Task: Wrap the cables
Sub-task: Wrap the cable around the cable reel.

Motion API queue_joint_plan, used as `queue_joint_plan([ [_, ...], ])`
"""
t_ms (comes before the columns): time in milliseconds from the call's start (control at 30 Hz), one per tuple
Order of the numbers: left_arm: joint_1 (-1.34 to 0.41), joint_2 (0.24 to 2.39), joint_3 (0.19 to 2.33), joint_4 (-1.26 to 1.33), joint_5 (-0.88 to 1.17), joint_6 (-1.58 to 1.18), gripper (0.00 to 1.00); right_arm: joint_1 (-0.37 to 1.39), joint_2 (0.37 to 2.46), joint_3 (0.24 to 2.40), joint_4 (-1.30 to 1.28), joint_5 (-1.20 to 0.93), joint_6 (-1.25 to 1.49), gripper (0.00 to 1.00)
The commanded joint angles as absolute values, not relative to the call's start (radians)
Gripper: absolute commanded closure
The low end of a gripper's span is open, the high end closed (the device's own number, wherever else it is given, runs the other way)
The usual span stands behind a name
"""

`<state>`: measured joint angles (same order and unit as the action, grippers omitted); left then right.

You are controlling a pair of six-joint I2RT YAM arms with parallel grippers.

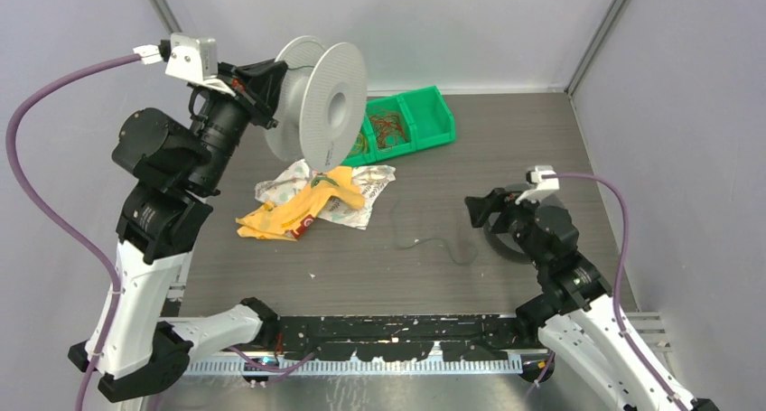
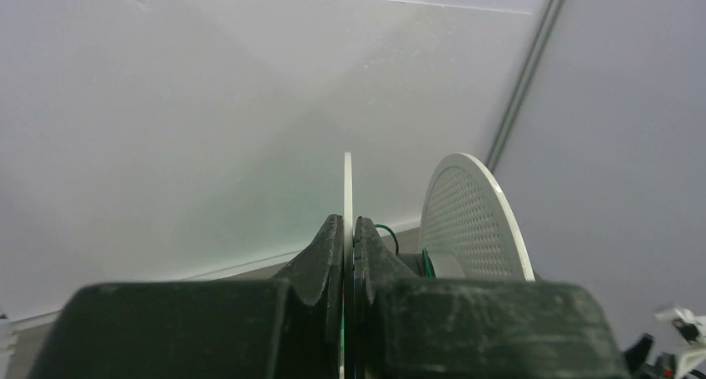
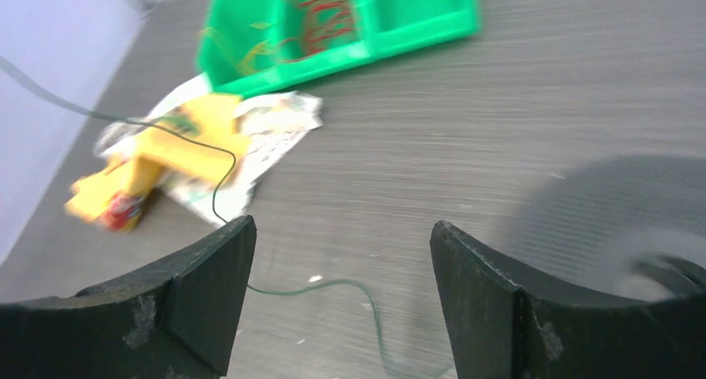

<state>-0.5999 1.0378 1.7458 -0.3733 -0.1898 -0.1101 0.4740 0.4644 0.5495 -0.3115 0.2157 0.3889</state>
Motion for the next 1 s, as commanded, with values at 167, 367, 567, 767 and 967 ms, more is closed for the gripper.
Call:
queue_joint_plan([
  [167, -0.596, 1.029, 1.825, -0.277, -0.067, -0.245, 1.0, 0.479, 0.788, 0.718, -0.03, -0.313, 0.295, 0.16],
  [367, -0.596, 1.023, 1.821, -0.265, -0.068, -0.259, 1.0, 0.607, 0.978, 0.746, 0.265, -0.344, 0.311, 0.16],
  [567, -0.596, 1.026, 1.827, -0.27, -0.072, -0.258, 1.0, 0.787, 1.168, 0.801, 0.395, -0.311, 0.277, 0.16],
  [767, -0.595, 1.031, 1.83, -0.271, -0.068, -0.259, 1.0, 0.837, 1.248, 0.819, 0.493, -0.301, 0.307, 0.17],
  [967, -0.596, 1.029, 1.824, -0.259, -0.063, -0.264, 1.0, 0.848, 1.309, 0.828, 0.561, -0.232, 0.311, 0.25],
])
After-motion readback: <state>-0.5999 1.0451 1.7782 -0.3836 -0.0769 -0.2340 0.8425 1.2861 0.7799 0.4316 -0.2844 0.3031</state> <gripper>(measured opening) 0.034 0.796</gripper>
